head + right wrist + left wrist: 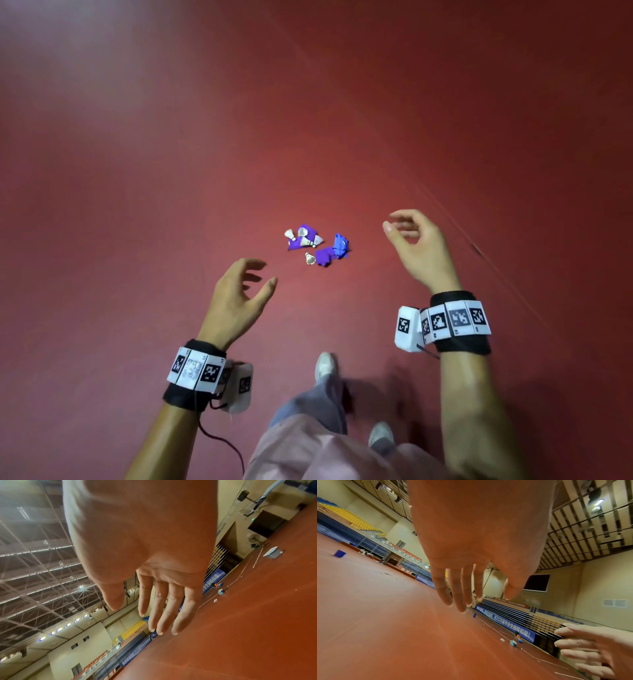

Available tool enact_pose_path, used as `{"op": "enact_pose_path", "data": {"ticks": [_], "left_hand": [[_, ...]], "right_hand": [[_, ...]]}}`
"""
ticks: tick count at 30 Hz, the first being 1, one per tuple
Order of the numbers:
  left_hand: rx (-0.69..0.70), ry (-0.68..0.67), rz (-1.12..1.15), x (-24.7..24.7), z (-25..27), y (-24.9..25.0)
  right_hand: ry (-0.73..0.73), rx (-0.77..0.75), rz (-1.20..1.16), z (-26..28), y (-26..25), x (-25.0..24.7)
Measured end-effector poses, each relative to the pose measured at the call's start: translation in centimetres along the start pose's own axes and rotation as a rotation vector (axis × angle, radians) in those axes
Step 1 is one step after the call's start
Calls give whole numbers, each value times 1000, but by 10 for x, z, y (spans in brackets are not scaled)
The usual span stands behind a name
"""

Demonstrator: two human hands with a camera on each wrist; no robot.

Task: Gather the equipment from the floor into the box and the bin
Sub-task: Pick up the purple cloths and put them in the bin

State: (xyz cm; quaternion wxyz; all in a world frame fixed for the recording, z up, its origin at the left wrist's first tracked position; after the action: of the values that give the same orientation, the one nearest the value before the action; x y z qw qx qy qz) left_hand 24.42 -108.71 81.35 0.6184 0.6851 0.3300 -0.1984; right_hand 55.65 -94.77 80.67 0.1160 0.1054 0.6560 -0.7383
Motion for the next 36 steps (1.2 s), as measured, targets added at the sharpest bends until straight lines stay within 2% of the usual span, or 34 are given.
{"op": "enact_pose_path", "data": {"ticks": [5, 10, 14, 18, 23, 28, 31, 34, 36], "left_hand": [[-50, 14, -7, 10, -88, -55], [-56, 13, 33, 18, -205, -104], [-4, -42, 21, 21, -302, -118], [42, -111, -10, 29, -394, -123], [71, -177, -94, 56, -508, -136], [56, -190, -189, 89, -607, -158], [-3, -220, -224, 112, -653, -180], [-82, -320, -276, 148, -684, -217], [-131, -466, -347, 179, -695, -252]], "right_hand": [[-73, 6, 94, -106, 0, 41], [-74, -10, 181, -222, -16, 81], [-50, 39, 248, -288, -18, 92], [-117, 167, 339, -339, -9, 86], [-178, 290, 396, -416, 16, 75], [-246, 357, 420, -540, 49, 64], [-360, 436, 503, -613, 81, 67], [-468, 489, 625, -670, 120, 78], [-526, 494, 711, -701, 147, 94]]}}
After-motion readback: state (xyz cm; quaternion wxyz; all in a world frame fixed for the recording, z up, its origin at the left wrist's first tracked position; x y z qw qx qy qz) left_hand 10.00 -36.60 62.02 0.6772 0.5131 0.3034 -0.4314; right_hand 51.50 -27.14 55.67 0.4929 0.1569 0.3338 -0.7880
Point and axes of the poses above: each hand's wrist, its own z-axis away from the middle knuckle, its own x-axis out of the palm, y = z × x, the point moved 1 cm from there along -z, towards the middle knuckle, and after that the axes turned 10 degrees about x, right-handed, at the moved point
